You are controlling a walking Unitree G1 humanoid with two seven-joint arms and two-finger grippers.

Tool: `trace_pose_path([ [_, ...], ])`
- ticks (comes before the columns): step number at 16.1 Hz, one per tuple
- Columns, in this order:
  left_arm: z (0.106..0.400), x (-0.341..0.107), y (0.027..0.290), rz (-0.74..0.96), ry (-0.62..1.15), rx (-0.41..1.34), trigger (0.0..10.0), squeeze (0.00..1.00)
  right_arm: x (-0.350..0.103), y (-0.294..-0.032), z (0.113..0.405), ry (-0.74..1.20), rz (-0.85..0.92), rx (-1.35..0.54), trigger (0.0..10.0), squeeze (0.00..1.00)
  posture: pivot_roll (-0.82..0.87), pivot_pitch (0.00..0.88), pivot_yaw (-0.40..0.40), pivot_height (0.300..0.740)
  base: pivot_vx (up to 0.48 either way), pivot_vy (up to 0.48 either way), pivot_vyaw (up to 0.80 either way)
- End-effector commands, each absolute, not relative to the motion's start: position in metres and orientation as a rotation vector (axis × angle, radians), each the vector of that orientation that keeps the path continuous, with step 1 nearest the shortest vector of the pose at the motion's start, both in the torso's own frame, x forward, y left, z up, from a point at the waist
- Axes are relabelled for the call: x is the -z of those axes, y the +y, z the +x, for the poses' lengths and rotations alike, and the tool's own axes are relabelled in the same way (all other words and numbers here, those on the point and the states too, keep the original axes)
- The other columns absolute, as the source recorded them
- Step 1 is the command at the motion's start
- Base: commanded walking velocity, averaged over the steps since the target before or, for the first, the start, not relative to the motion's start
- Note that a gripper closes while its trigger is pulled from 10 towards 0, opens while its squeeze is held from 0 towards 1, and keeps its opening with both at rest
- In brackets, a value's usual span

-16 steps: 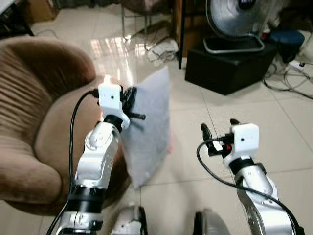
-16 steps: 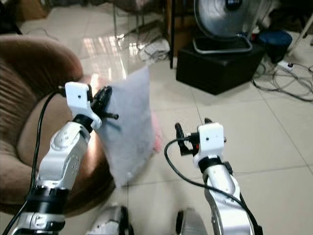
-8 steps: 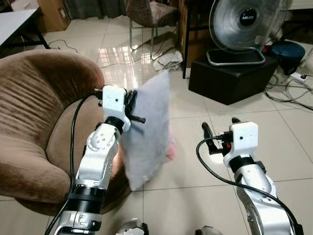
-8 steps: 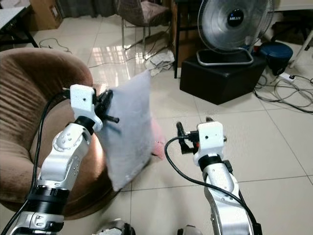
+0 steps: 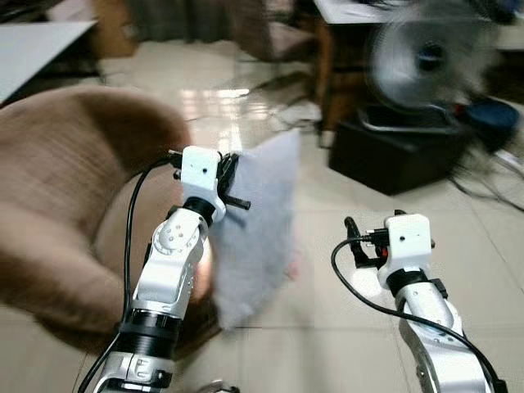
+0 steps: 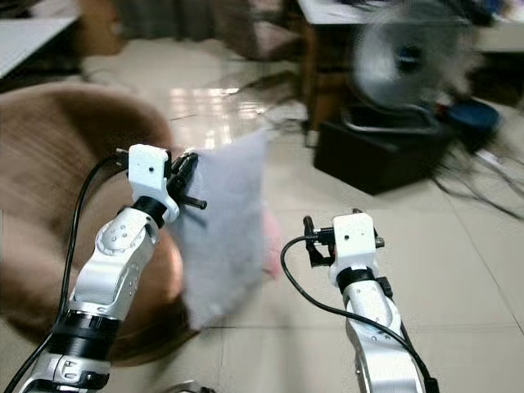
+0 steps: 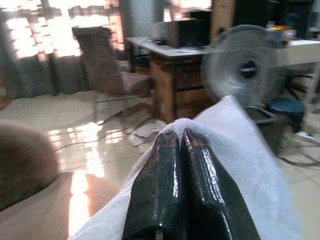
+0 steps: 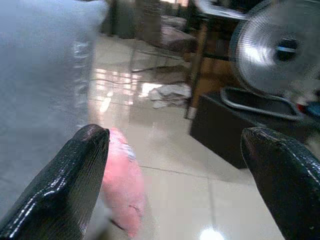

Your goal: Move the pillow to the sofa from floor

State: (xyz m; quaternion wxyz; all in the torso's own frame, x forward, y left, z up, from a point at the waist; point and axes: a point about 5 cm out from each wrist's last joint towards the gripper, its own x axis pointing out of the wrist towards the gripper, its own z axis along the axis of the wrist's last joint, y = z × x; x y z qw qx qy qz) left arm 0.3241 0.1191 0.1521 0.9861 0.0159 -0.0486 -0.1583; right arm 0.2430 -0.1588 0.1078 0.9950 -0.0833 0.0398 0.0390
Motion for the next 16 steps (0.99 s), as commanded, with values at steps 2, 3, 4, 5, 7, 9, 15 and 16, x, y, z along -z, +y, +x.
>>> trace_pose_path([
  [2,0.325,-0.162,0.123,0.044,-0.147,0.308,10.0,0.00,-0.108,-0.156,0.243,0.077,-0.170,-0.088,10.0,0.00,-0.07,0.029,0.097,0.740,0.379,0.000,0.80],
  [3,0.325,-0.161,0.122,0.043,-0.148,0.310,10.0,0.00,-0.108,-0.156,0.243,0.077,-0.170,-0.085,10.0,0.00,-0.07,0.028,0.099,0.740,0.382,0.000,0.80],
  [4,0.325,-0.161,0.122,0.044,-0.147,0.312,10.0,0.00,-0.107,-0.156,0.243,0.077,-0.170,-0.085,10.0,0.00,-0.07,0.026,0.099,0.740,0.379,0.000,0.80],
  [5,0.325,-0.161,0.122,0.044,-0.147,0.313,10.0,0.00,-0.107,-0.156,0.243,0.078,-0.169,-0.084,10.0,0.00,-0.07,0.025,0.100,0.740,0.379,0.000,0.80],
  [7,0.325,-0.161,0.122,0.046,-0.145,0.318,10.0,0.00,-0.106,-0.154,0.242,0.080,-0.174,-0.093,10.0,0.00,-0.07,0.023,0.102,0.740,0.379,0.000,0.80],
  [9,0.325,-0.161,0.122,0.047,-0.146,0.317,10.0,0.00,-0.105,-0.152,0.241,0.083,-0.173,-0.110,10.0,0.00,-0.07,0.024,0.100,0.740,0.381,0.000,0.80],
  [15,0.324,-0.156,0.109,0.048,-0.124,0.422,10.0,0.00,-0.105,-0.155,0.241,0.085,-0.139,-0.088,10.0,0.00,-0.07,0.038,0.102,0.740,0.064,0.000,0.13],
  [16,0.324,-0.157,0.105,0.037,-0.139,0.461,10.0,0.00,-0.105,-0.156,0.240,0.084,-0.138,-0.084,10.0,0.00,-0.07,0.039,0.100,0.740,0.000,0.000,0.00],
])
